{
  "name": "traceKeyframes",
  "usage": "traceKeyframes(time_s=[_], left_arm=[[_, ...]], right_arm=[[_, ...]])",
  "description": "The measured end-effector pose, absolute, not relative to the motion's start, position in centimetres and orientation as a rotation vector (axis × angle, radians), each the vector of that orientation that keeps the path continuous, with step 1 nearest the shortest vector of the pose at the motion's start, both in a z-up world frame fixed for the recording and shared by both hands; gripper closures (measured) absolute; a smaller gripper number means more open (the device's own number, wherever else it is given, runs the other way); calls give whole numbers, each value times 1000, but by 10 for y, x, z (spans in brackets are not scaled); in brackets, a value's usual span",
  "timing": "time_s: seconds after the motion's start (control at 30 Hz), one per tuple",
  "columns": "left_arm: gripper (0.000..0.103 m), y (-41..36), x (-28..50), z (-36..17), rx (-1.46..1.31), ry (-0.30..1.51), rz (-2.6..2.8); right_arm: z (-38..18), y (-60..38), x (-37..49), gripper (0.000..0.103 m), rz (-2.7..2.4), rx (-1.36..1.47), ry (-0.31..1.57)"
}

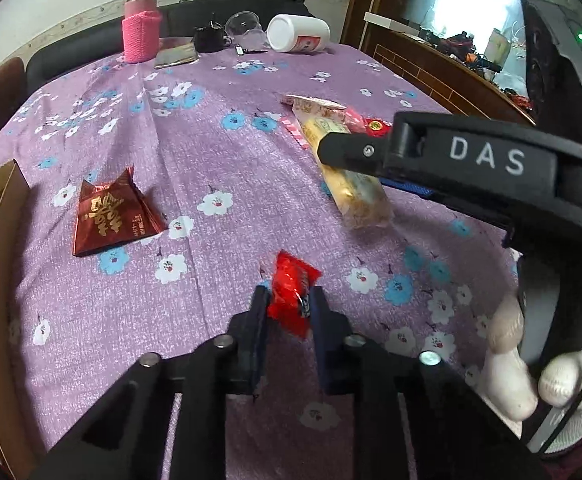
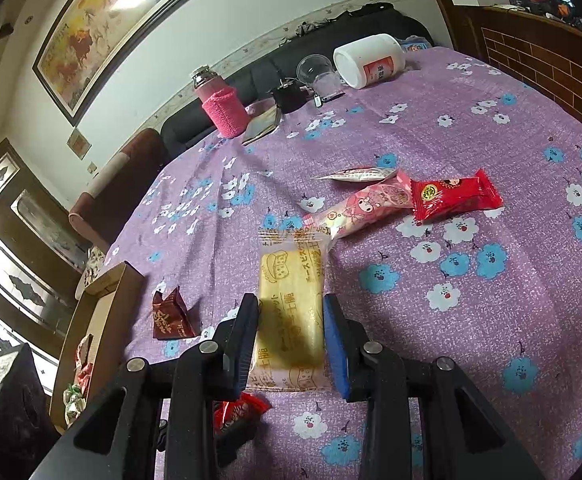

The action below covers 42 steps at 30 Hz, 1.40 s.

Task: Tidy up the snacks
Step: 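Carry both snacks over the box and open both tools to drop them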

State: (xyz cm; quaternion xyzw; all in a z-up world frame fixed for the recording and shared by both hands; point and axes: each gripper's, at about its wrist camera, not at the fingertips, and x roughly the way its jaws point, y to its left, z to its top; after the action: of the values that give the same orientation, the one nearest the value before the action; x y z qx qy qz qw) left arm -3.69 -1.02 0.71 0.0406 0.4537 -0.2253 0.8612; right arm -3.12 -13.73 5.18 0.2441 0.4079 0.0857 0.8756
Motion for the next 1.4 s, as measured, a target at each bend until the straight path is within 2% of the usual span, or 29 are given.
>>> traceKeyframes(time_s=[0.27, 0.53, 0.77, 1.07, 1.4], left_arm=[[91, 41, -39, 29, -119, 928, -468], [91, 167, -73, 81, -233, 797, -332], [91, 267, -67, 100, -214, 756, -148], [91, 309, -20, 90, -197, 799, -114], [91, 331, 44, 48, -248, 928, -134]], right_arm=[[54, -132, -33, 69, 182, 483, 821], [53, -119, -33, 69, 182, 432, 820], [86, -70, -36, 68, 315, 397, 833], [119, 53, -6, 68, 561, 343, 922], [77, 180, 48, 67, 629, 257, 1116]])
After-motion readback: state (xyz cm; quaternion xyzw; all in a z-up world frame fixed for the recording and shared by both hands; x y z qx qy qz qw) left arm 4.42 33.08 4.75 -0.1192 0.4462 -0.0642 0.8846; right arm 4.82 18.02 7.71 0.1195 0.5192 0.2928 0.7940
